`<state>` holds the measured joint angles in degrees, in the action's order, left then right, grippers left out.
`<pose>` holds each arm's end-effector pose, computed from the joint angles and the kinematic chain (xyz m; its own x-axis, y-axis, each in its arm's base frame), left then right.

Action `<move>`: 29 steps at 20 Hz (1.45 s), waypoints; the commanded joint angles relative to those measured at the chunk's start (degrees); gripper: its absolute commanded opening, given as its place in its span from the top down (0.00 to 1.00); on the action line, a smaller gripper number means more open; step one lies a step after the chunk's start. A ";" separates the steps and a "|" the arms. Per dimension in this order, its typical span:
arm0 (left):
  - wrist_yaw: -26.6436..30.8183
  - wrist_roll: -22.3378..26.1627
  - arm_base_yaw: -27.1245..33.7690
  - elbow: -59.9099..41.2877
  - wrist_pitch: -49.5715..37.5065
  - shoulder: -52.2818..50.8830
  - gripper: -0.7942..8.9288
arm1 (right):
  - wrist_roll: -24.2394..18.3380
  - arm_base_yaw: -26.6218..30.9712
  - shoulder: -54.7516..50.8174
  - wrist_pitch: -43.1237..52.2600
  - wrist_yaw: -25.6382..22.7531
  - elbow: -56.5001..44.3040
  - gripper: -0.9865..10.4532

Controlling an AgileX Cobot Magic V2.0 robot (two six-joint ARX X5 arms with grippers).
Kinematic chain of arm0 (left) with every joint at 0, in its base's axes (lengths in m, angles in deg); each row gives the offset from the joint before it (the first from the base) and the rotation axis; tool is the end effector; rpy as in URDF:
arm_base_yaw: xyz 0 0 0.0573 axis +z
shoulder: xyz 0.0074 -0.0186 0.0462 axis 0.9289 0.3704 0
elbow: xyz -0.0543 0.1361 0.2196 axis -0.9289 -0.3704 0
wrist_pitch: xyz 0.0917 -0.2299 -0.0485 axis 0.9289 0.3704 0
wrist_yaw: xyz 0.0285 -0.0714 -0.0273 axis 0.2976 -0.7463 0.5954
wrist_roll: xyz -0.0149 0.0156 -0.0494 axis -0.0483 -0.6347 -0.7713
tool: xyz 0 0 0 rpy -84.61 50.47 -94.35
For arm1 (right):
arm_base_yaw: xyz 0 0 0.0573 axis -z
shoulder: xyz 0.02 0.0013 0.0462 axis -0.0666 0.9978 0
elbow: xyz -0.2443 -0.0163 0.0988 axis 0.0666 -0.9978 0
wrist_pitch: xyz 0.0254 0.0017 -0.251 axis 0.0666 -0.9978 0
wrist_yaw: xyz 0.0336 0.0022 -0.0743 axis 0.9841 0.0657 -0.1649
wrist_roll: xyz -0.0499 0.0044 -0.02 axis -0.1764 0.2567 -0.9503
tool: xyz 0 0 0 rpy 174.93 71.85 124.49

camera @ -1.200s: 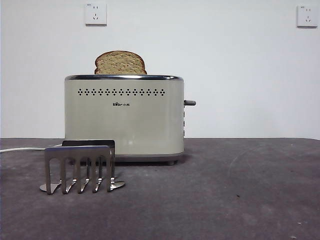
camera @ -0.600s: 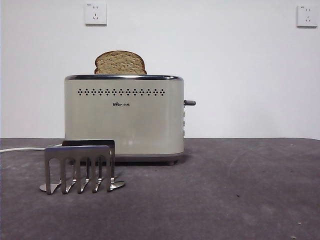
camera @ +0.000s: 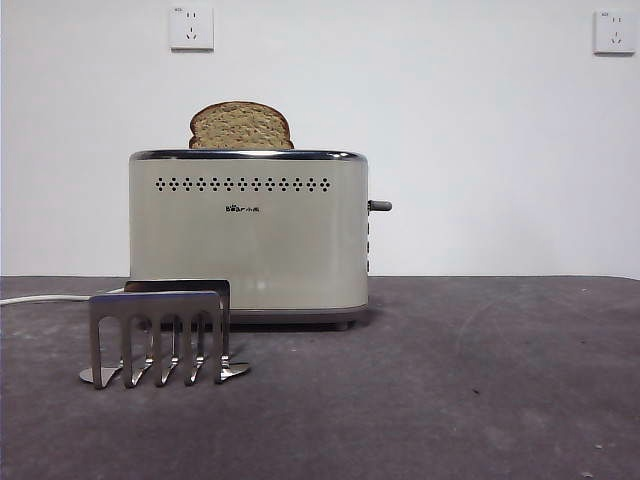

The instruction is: Pick up a slice of bread from the rack,put the bread on the toaster,press the button

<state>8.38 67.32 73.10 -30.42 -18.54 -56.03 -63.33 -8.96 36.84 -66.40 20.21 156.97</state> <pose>0.0953 0.0041 0.1524 0.9856 -0.0540 -0.1602 0.0606 0.9975 0.0364 0.1438 0.0498 0.4120 0.4229 0.6950 -0.5815 -0.6933 0.6613 0.2862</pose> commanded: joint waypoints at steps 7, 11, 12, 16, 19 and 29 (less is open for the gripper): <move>0.28 -3.41 0.17 -0.81 -0.07 -0.15 0.92 | -0.63 -0.04 0.00 0.09 -0.11 -0.52 0.91; 0.28 -3.41 0.17 -0.81 -0.07 -0.15 0.92 | -0.63 -0.04 0.00 0.11 -0.11 -0.52 0.91; 0.28 -3.41 0.17 -0.81 -0.07 -0.15 0.92 | -0.63 -0.04 0.00 0.09 -0.11 -0.52 0.91; 0.28 -3.41 0.17 -0.81 -0.07 -0.15 0.92 | -0.66 -0.04 0.00 0.09 -0.13 -0.52 0.91; 0.28 -3.41 0.17 -0.81 -0.07 -0.15 0.92 | -1.29 1.60 -2.38 0.13 -4.79 -0.52 0.91; 0.28 -3.41 0.17 -0.81 -0.07 -0.15 0.92 | -2.51 8.52 -25.44 20.04 -15.17 -9.09 0.91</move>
<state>8.46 64.28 73.10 -30.42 -18.54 -56.03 -66.02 -0.54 11.10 -46.81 5.59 149.06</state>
